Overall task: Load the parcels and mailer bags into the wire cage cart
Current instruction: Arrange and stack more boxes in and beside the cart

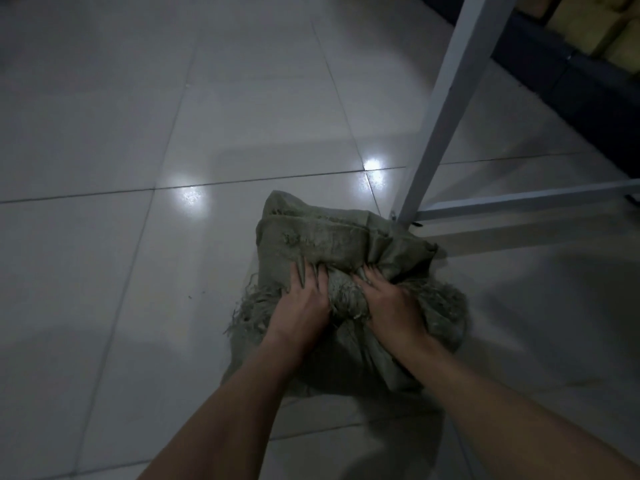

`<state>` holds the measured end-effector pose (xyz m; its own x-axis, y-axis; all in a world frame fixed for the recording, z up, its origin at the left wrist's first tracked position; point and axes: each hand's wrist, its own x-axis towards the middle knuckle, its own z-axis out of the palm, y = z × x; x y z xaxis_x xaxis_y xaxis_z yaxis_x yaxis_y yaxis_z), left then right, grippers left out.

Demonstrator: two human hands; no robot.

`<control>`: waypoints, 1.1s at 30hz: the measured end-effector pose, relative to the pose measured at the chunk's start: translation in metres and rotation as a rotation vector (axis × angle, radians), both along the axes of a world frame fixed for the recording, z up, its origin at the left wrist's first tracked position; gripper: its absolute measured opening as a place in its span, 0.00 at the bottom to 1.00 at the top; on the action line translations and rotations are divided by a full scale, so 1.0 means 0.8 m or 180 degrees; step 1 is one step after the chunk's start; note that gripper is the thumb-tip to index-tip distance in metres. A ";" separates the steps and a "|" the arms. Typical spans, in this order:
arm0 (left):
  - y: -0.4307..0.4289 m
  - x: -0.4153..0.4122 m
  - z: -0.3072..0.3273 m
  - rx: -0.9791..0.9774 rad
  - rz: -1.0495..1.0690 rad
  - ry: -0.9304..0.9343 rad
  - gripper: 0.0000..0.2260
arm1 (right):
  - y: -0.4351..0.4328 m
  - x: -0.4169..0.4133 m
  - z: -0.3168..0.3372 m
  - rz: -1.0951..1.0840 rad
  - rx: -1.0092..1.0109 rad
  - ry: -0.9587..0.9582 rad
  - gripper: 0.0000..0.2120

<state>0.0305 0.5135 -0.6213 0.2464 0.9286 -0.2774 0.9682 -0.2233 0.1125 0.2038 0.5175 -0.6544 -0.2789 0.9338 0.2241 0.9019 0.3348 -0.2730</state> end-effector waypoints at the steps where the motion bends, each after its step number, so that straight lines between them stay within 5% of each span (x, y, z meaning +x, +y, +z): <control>1: -0.004 0.000 0.010 0.0025 0.0016 -0.0052 0.32 | -0.002 -0.003 0.009 -0.0007 0.0111 0.0007 0.34; 10: -0.051 -0.033 0.208 0.0523 -0.0094 -0.0222 0.25 | -0.057 -0.048 0.200 -0.0204 0.0451 0.0370 0.30; 24: -0.178 -0.094 0.823 0.1015 -0.0254 -0.0136 0.26 | -0.200 -0.100 0.843 -0.0356 0.0113 0.0119 0.43; 33: -0.221 -0.109 1.058 0.1430 -0.0689 -0.0522 0.29 | -0.273 -0.123 1.069 -0.0904 0.0550 -0.0036 0.40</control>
